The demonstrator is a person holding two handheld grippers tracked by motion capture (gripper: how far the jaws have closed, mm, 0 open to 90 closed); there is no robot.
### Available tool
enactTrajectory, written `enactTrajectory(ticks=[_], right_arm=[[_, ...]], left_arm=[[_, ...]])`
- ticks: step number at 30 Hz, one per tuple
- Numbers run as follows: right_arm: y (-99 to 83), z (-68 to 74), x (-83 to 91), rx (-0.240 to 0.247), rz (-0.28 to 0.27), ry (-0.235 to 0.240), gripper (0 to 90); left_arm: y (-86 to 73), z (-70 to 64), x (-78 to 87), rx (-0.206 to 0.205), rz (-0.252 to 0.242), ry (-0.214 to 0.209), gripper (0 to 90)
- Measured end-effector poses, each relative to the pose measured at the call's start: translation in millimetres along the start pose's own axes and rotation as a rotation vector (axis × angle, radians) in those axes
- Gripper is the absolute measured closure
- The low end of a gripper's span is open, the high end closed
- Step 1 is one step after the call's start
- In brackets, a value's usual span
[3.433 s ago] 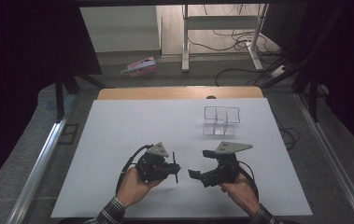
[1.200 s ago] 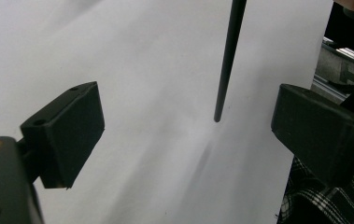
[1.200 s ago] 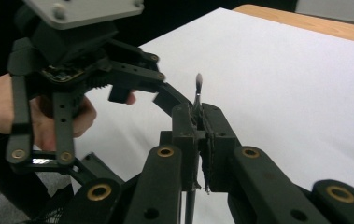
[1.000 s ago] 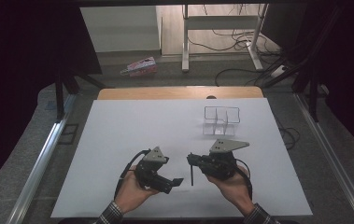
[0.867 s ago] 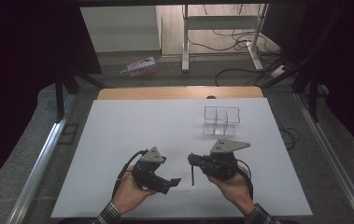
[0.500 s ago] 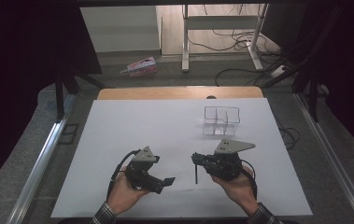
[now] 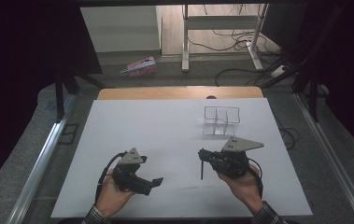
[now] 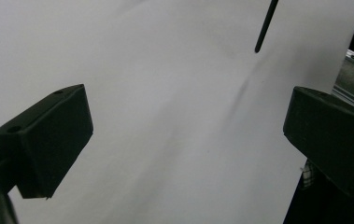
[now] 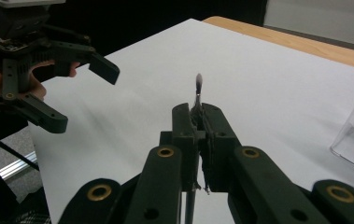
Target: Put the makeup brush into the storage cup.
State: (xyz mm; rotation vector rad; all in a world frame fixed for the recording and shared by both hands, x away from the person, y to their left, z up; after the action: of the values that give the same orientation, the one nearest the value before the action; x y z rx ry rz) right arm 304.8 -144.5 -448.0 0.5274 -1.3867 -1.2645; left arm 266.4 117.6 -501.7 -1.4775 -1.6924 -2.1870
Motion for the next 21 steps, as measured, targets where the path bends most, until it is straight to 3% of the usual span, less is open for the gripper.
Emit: enactTrajectory(ticks=[9,21], right_arm=[[1.2,-6.1,3.2,-0.008,-0.005,-0.017,84.8],[6.8,-14.9,10.3,-0.011,-0.016,-0.030,84.8]], left_arm=[[-16.7,11.0,6.0,0.009,0.006,0.071,0.5],[-28.5,21.0,15.8,0.021,-0.008,0.121,0.4]])
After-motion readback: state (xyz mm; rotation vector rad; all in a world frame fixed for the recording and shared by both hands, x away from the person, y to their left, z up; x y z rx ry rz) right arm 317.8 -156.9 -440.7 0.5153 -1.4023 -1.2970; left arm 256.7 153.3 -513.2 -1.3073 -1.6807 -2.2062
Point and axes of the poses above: each handheld gripper's, and its own axes: x roughly backward along the jaws, y roughly out of its top, z roughly to its left, the point moved 5 cm from there along -x, roughly forward along the jaws, and after that the axes turned 12 degrees about y, right-handed, at the moved point
